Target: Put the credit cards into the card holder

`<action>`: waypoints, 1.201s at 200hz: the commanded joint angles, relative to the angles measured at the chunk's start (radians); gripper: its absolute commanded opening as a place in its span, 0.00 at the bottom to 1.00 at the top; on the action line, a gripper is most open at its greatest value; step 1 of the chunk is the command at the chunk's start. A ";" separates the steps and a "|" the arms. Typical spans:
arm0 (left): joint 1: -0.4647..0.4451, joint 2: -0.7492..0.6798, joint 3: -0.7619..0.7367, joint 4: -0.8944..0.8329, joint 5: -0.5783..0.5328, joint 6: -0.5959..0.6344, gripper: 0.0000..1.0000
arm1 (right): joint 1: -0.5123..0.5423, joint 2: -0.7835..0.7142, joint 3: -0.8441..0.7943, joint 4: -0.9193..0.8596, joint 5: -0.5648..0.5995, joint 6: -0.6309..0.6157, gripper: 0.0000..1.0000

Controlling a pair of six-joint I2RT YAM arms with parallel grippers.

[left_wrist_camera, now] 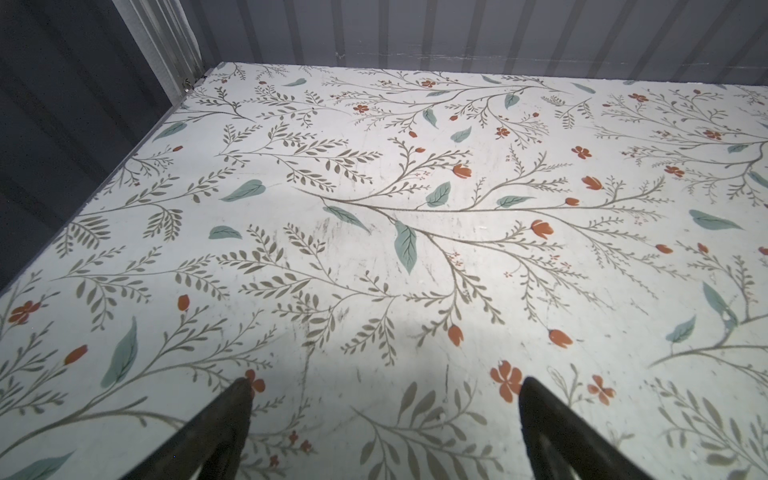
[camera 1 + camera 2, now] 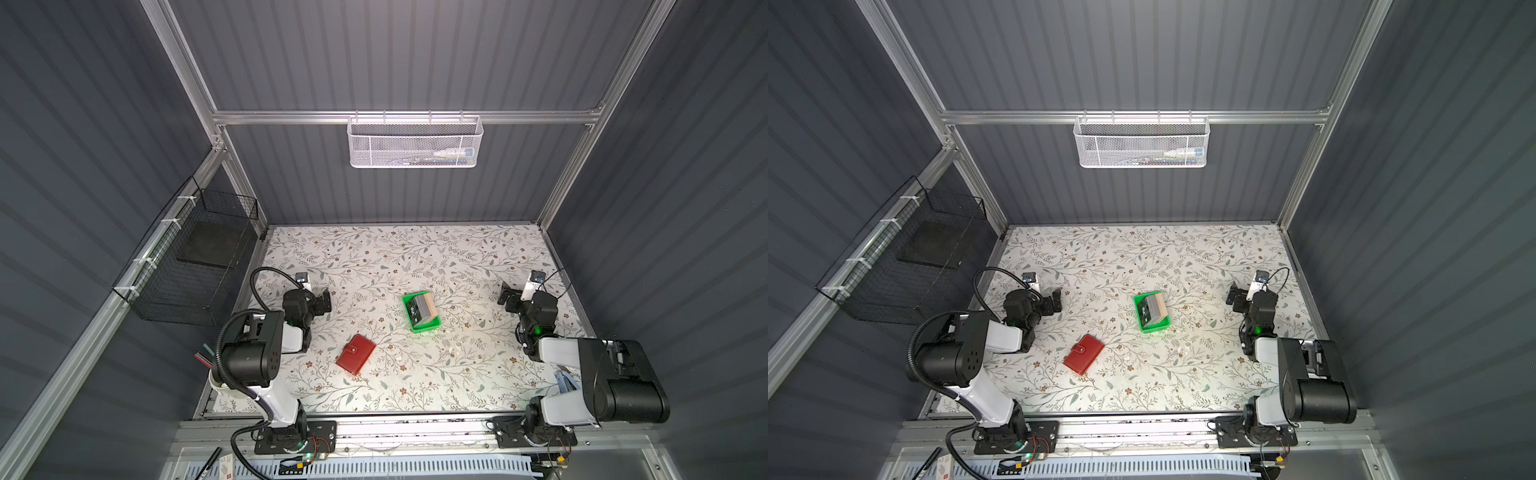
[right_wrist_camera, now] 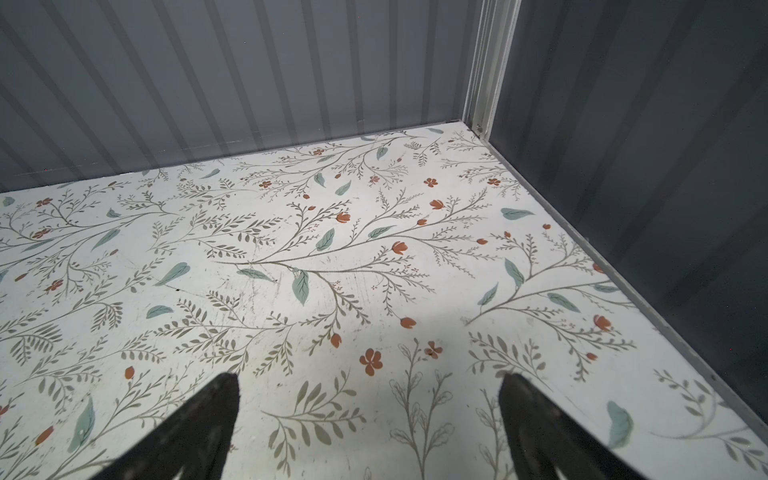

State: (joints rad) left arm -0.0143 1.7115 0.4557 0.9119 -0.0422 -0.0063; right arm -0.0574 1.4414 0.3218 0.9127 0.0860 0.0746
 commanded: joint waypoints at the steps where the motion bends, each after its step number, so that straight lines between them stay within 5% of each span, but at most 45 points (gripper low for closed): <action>1: -0.007 0.003 0.018 -0.007 -0.012 0.020 1.00 | 0.004 -0.006 0.008 0.014 0.011 0.005 0.99; 125: -0.009 -0.005 -0.011 0.037 -0.003 0.024 1.00 | 0.005 -0.019 -0.006 0.028 0.024 0.012 0.99; 154: -0.026 -0.039 -0.025 0.047 -0.035 0.035 1.00 | 0.005 -0.079 0.029 -0.088 0.057 0.023 0.99; 206: -0.107 -0.220 0.060 -0.275 -0.148 0.048 1.00 | 0.011 -0.222 0.104 -0.351 0.074 0.057 0.99; 240: -0.128 -0.342 0.151 -0.547 -0.118 -0.093 1.00 | 0.041 -0.316 0.167 -0.549 0.068 0.126 0.99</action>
State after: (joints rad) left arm -0.1341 1.4406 0.5343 0.5976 -0.1596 -0.0048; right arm -0.0425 1.1778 0.4362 0.5602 0.1398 0.1322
